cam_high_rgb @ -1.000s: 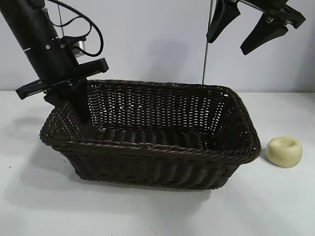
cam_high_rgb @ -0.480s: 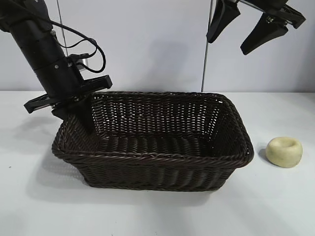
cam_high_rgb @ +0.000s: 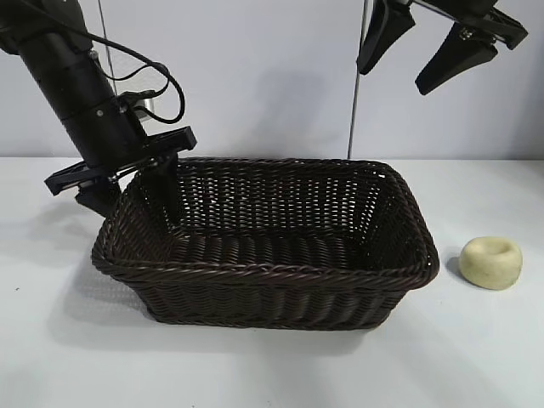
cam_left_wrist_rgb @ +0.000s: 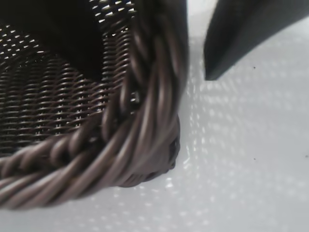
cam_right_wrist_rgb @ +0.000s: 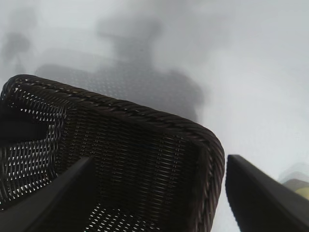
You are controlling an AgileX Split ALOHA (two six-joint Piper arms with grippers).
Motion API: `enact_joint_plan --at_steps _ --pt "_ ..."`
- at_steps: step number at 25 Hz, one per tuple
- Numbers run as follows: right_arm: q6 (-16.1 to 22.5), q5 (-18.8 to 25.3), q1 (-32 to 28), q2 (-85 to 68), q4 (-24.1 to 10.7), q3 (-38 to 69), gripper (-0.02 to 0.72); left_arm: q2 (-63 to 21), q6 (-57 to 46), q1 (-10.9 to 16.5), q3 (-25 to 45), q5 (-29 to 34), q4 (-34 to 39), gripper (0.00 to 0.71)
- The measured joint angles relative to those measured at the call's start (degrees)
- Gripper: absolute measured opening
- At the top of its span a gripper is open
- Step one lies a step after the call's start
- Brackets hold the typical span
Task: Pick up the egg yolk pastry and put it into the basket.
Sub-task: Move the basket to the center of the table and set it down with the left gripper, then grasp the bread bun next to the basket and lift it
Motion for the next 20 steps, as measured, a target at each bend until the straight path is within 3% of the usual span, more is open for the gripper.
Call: enact_joint_plan --at_steps 20 --pt "0.17 0.18 0.0 0.0 0.0 0.0 0.54 -17.23 0.0 0.0 0.0 3.08 4.99 0.507"
